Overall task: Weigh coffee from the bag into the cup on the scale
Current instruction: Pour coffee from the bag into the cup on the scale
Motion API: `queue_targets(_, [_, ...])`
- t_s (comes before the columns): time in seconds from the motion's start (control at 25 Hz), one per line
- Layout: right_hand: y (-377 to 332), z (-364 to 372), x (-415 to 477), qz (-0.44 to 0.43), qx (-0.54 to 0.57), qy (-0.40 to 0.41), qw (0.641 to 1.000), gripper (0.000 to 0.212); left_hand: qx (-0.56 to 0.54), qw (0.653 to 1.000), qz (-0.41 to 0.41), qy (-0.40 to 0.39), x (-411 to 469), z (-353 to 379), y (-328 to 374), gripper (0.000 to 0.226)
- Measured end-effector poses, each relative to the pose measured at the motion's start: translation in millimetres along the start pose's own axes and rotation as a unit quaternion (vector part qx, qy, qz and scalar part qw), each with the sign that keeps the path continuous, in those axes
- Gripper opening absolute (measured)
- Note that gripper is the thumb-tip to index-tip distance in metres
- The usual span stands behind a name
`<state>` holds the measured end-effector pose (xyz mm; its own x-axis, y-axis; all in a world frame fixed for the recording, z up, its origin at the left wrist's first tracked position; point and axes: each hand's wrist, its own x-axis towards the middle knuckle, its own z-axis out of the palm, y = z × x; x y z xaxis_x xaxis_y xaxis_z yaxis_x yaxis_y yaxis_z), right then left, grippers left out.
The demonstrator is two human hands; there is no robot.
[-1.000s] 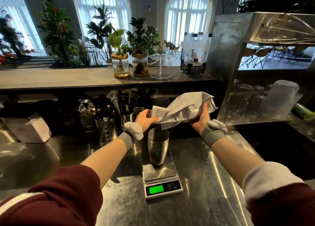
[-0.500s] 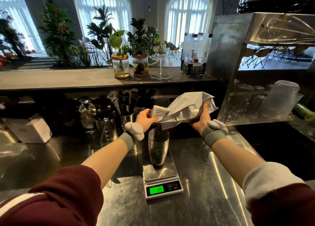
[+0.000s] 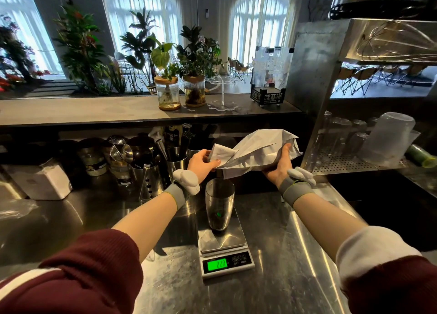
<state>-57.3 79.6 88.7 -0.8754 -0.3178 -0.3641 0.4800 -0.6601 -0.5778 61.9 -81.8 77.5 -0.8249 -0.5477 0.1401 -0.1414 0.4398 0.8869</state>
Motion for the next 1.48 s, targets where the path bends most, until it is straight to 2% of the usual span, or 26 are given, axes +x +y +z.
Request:
queue_targets(0.12, [-0.9, -0.5, -0.5, 0.001, 0.005, -0.001, 1.000, 0.065, -0.013, 1.000, -0.008, 0.000, 0.5, 0.5, 1.3, 0.040])
queue_targets(0.36, [0.2, 0.9, -3.5, 0.001, -0.002, -0.001, 1.000, 0.063, 0.033, 0.999, 0.017, 0.014, 1.2, 1.5, 0.9, 0.023])
queue_targets(0.68, [-1.1, 4.2, -3.7, 0.000, -0.008, -0.004, 1.000, 0.062, -0.011, 0.999, -0.037, -0.012, 0.0, 0.9, 1.6, 0.041])
queue_targets(1.0, [-1.1, 4.5, -4.0, 0.008, -0.006, -0.014, 1.000, 0.064, 0.023, 0.999, 0.022, 0.026, 1.2, -0.3, 3.9, 0.022])
queue_targets(1.28, [-3.1, 1.6, -2.0, 0.000, -0.002, -0.003, 1.000, 0.064, -0.004, 1.000, -0.016, -0.002, -0.6, 0.0, 4.0, 0.036])
queue_targets(1.48, [-3.3, 0.8, -1.2, -0.002, 0.000, 0.000, 1.000, 0.064, 0.009, 1.000, -0.008, 0.008, 0.7, 1.3, 4.2, 0.031])
